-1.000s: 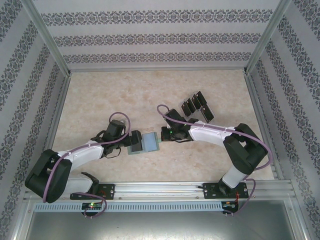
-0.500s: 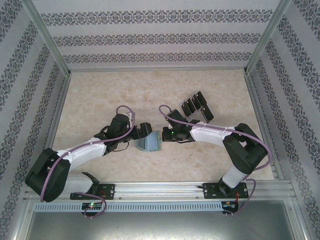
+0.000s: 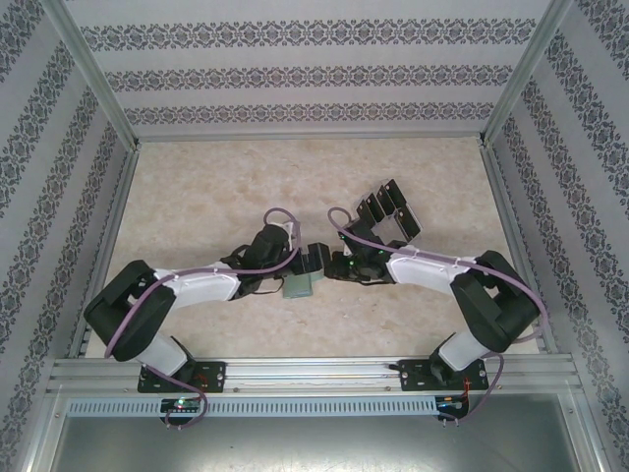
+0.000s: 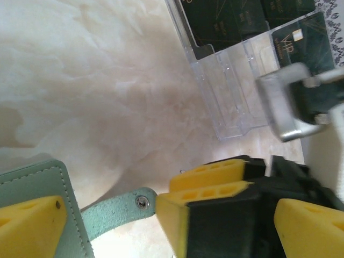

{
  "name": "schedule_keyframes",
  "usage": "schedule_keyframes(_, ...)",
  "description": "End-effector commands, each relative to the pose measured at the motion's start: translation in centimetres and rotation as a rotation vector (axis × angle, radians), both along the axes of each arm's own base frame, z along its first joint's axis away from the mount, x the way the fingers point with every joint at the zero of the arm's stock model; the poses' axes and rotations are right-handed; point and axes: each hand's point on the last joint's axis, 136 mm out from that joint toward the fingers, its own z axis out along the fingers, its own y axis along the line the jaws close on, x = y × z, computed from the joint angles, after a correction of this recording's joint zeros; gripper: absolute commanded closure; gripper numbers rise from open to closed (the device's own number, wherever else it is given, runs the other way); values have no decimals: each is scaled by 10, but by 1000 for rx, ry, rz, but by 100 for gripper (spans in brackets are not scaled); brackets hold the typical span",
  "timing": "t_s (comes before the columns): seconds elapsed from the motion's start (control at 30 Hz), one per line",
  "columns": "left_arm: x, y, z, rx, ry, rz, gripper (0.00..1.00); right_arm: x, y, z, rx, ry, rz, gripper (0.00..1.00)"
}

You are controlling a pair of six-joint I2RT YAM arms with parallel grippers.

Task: Put the credit cards into the card holder

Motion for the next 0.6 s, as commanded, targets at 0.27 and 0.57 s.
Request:
schedule_keyframes(0.27,24,-13,7,-37,-36,69,0,-32,3,70,152,-133,1,92)
schedule_keyframes(0.57,30,-6,14,-36,-39,111,0,-38,40,58,295,-201,-10,100)
